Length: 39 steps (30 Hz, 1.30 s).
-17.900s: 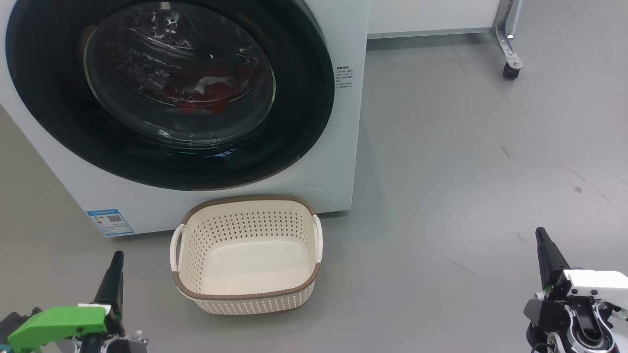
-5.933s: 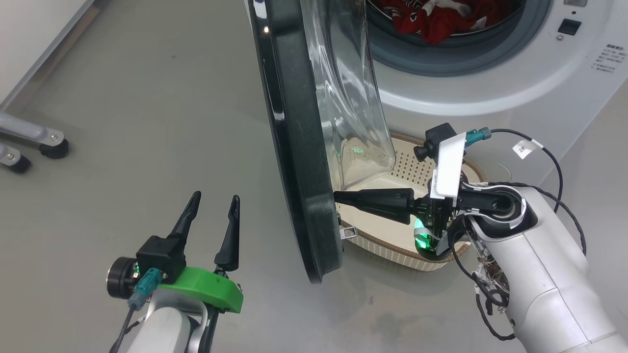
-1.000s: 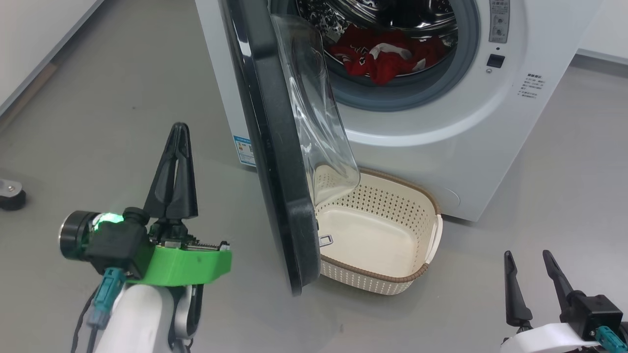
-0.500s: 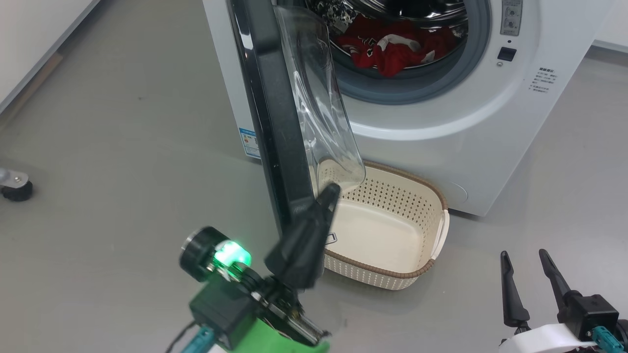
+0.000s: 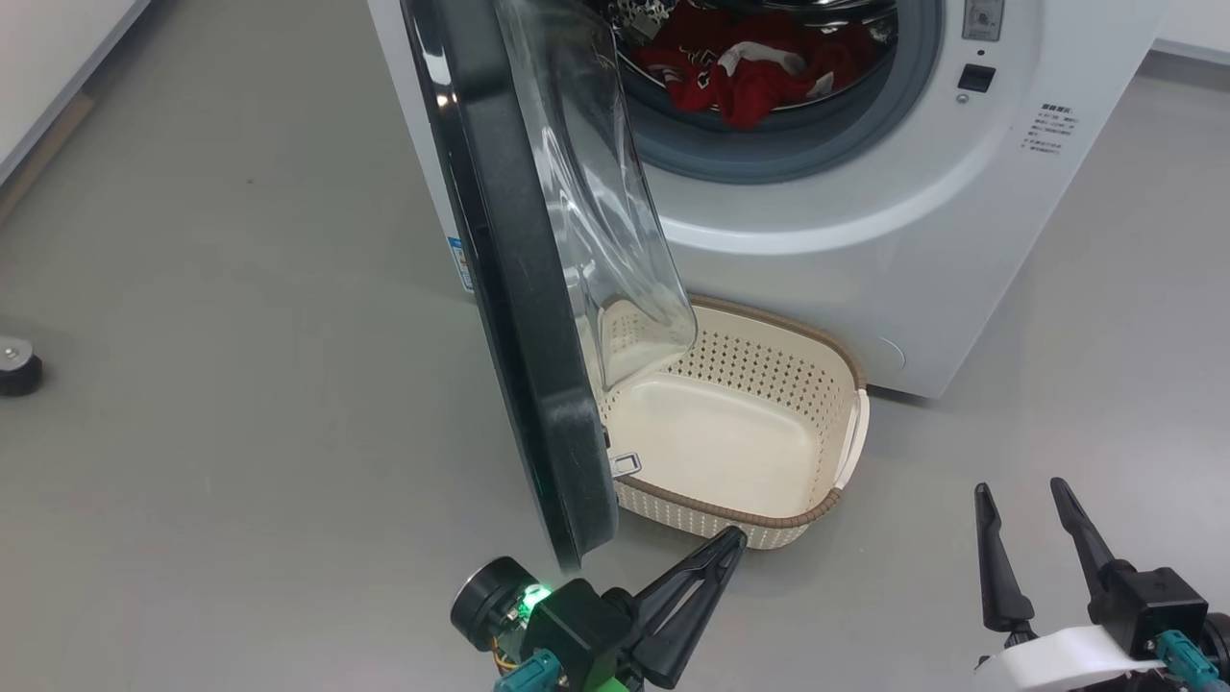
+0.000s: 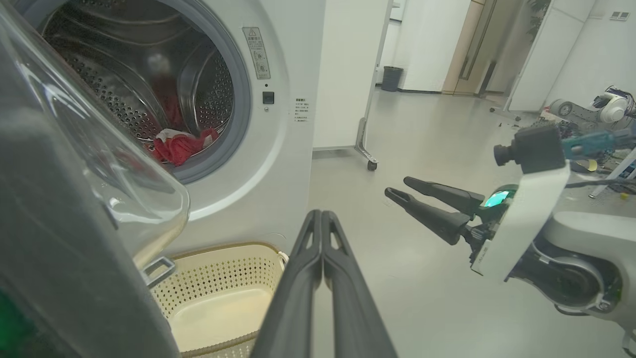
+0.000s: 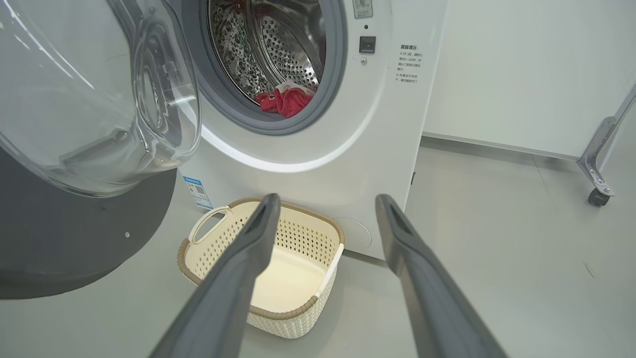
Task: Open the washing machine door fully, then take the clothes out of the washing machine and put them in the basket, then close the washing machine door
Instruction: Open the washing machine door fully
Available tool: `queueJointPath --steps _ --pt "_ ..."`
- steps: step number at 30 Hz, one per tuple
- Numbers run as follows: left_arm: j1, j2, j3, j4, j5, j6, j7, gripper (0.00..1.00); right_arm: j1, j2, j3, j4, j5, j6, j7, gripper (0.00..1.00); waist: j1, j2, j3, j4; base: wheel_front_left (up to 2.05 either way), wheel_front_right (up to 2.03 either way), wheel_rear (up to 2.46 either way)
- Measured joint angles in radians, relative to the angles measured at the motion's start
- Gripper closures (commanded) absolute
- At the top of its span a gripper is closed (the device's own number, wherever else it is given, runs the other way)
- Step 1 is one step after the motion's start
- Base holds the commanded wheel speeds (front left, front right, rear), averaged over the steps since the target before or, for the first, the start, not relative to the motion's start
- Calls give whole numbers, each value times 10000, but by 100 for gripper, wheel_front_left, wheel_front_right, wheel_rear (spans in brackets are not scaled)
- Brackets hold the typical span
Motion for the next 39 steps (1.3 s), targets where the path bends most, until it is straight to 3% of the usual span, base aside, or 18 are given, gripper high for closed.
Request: queueJointPath --steps 8,27,39 --pt "-83 2 648 771 376 579 221 100 -72 23 -113 25 -12 88 0 0 0 0 141 -187 0 0 0" --pt "-462 -6 1020 1143 362 1509 -148 100 -74 36 -286 63 -92 205 0 0 0 0 300 -223 0 0 0" --pt "-461 -13 1058 1271 272 1632 -360 100 -102 21 -347 58 -251 353 0 0 0 0 404 82 0 0 0"
